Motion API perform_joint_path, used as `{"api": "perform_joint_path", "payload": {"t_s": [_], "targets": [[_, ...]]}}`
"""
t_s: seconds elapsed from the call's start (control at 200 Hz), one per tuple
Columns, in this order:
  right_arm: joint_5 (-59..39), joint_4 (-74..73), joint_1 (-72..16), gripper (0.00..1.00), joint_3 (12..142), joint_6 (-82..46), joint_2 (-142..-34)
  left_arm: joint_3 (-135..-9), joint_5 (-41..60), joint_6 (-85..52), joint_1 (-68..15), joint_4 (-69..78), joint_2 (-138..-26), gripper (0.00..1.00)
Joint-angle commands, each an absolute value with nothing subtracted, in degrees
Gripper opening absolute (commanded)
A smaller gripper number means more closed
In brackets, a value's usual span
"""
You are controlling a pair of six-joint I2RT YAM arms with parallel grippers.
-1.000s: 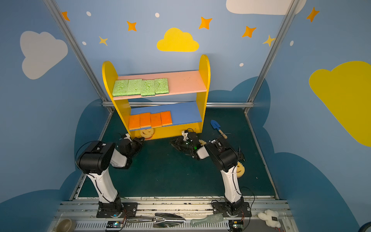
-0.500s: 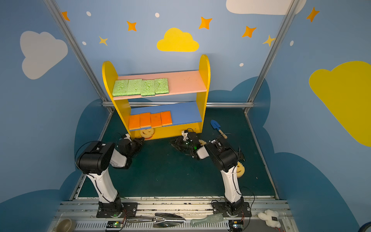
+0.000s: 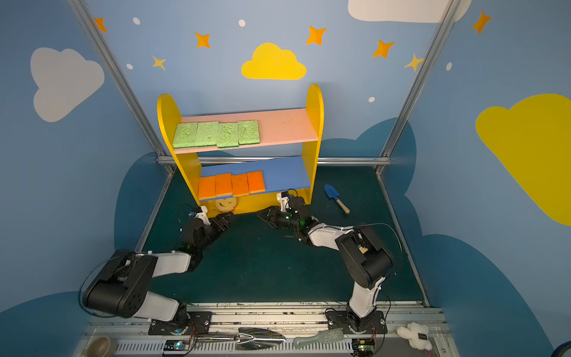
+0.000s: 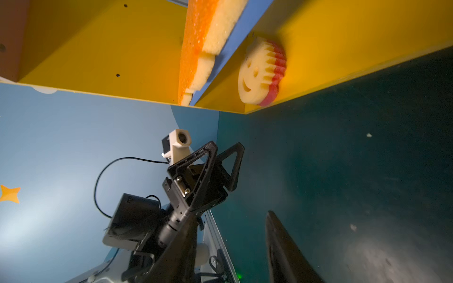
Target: Place and organize the cleaning sponges onto the shelf
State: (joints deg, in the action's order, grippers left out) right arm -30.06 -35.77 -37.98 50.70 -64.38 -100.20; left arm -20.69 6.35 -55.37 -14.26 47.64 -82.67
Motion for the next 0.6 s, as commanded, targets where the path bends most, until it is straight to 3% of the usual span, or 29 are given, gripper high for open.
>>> {"api": "perform_joint_path", "payload": {"t_s": [0.0,0.175,0.315,0.415,0.596], "targets": [[-28.62,-30.07,-37.96,0.46,46.46,-62.03,-95.46,-19.66,2.53,-51.96,-19.28,38.03,-79.35,0.74],[-28.00,-25.72,-35.60,0.53,38.90,-62.82,-86.95,-17.41,-0.10,-54.65,-25.50,40.40,-78.38,0.76],[-26.22,-20.19,-31.57,0.62,30.91,-62.34,-78.53,-16.16,-2.23,-54.84,-28.14,39.82,-76.64,0.99],[-26.31,-17.40,-26.55,0.68,25.84,-61.67,-73.24,-14.44,-3.35,-55.37,-28.39,38.64,-73.82,0.99],[-30.98,-15.66,-16.48,0.69,20.67,-60.02,-68.88,-13.50,-6.74,-55.04,-28.43,27.78,-64.95,0.99]]}}
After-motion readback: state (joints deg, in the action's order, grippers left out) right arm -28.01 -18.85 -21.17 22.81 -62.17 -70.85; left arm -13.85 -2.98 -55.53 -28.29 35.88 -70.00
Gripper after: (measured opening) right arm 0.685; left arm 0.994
